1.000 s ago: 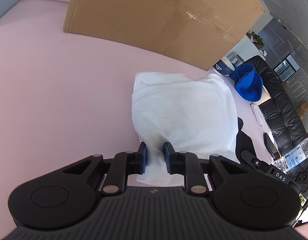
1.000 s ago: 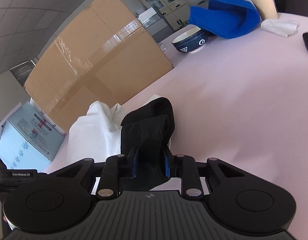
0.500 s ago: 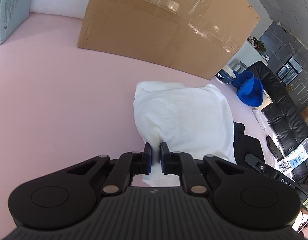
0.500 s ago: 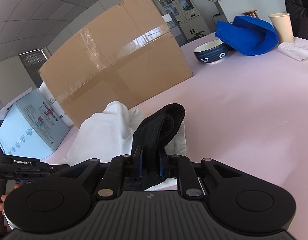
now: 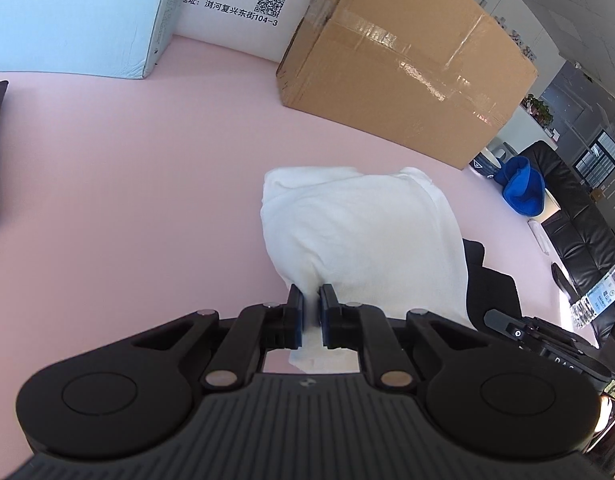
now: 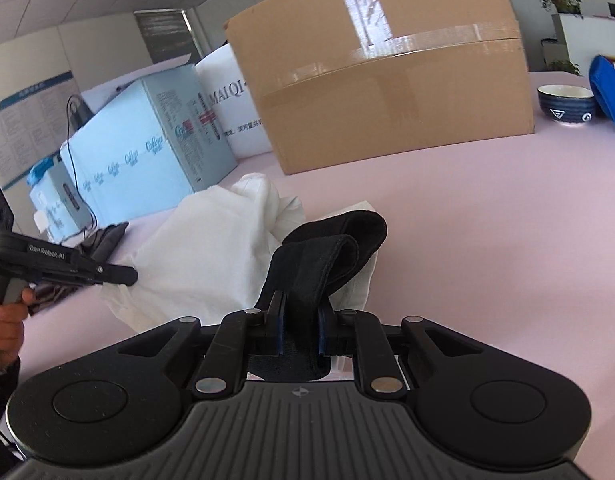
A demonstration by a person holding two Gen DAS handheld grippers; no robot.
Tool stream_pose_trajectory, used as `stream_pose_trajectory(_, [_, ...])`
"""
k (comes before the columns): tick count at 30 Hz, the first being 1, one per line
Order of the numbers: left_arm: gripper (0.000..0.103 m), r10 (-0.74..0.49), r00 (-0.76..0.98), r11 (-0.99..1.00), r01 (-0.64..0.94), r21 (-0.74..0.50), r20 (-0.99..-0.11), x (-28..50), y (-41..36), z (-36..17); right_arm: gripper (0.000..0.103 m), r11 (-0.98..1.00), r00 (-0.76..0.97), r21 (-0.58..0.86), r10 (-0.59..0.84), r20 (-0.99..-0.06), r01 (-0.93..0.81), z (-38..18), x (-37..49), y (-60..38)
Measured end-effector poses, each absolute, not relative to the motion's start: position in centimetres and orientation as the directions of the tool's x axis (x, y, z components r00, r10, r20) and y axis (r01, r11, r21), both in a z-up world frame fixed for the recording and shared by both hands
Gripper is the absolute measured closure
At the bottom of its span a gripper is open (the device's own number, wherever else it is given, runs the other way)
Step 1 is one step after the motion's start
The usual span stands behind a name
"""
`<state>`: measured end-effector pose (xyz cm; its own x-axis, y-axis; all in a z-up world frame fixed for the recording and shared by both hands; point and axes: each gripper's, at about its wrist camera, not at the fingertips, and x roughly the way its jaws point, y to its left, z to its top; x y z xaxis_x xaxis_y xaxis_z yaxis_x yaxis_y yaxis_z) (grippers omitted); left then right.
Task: Fold clothes
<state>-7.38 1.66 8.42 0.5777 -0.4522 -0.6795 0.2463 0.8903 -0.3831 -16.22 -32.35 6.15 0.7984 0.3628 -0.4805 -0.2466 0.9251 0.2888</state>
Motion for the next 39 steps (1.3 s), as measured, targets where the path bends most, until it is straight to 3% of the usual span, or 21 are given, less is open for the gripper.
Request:
stream_pose_trajectory(3, [0.086, -0.410, 0.629, 0.912, 0.273, -0.306, -0.661, -8.0, 1.2, 8.3, 0.087, 0.935, 0.792, 0.255, 0.345, -0.504, -0.245, 5.9, -16.1, -32.0])
stream_pose_trajectory(5, [0.067, -0.378, 0.680, 0.926, 0.269, -0.266, -0.627, -8.4, 1.2, 8.6, 0.079, 0.938, 0.790, 0.251, 0.337, -0.512, -0.238, 6.0, -15.9, -32.1])
stream_pose_trajectory(7, [0.025, -0.364, 0.747, 0.930, 0.262, -0.257, -0.556, -8.8, 1.9, 9.8, 0.069, 0.951, 0.802, 0.204, 0.305, -0.514, -0.230, 6.3, -16.1, -32.1])
stream_pose_trajectory(8, [0.020, -0.356, 0.777, 0.932, 0.258, -0.253, -0.519, -9.0, 2.2, 10.4, 0.063, 0.959, 0.812, 0.168, 0.281, -0.512, -0.227, 6.5, -16.4, -32.1])
stream_pose_trajectory(10, [0.020, -0.361, 0.819, 0.928, 0.270, -0.255, -0.446, -9.1, 2.6, 12.0, 0.061, 0.971, 0.838, 0.105, 0.239, -0.491, -0.215, 7.2, -17.0, -32.5])
stream_pose_trajectory(13, [0.020, -0.407, 0.813, 0.908, 0.310, -0.282, -0.417, -8.0, 1.8, 13.4, 0.061, 0.980, 0.869, 0.039, 0.191, -0.456, -0.195, 8.3, -17.2, -33.3])
stream_pose_trajectory(19, [0.020, -0.471, 0.756, 0.880, 0.367, -0.300, -0.454, -5.6, -2.0, 11.7, 0.061, 0.908, 0.838, -0.030, 0.372, -0.398, -0.418, 10.7, -14.9, -31.8])
stream_pose_trajectory(26, [0.020, -0.521, 0.723, 0.850, 0.389, -0.355, -0.454, -5.0, -0.2, 9.4, 0.066, 0.774, 0.685, -0.021, 0.547, -0.481, -0.633, 9.7, -9.8, -31.2])
stream_pose_trajectory(30, [0.020, -0.541, 0.697, 0.838, 0.398, -0.375, -0.470, -4.6, 0.2, 9.0, 0.066, 0.808, 0.715, -0.011, 0.516, -0.472, -0.589, 10.4, -8.2, -33.2])
stream_pose_trajectory(39, [0.020, -0.555, 0.682, 0.829, 0.411, -0.378, -0.476, -4.8, 0.2, 8.8, 0.066, 0.746, 0.631, -0.054, 0.519, -0.577, -0.663, 9.4, -7.9, -32.2])
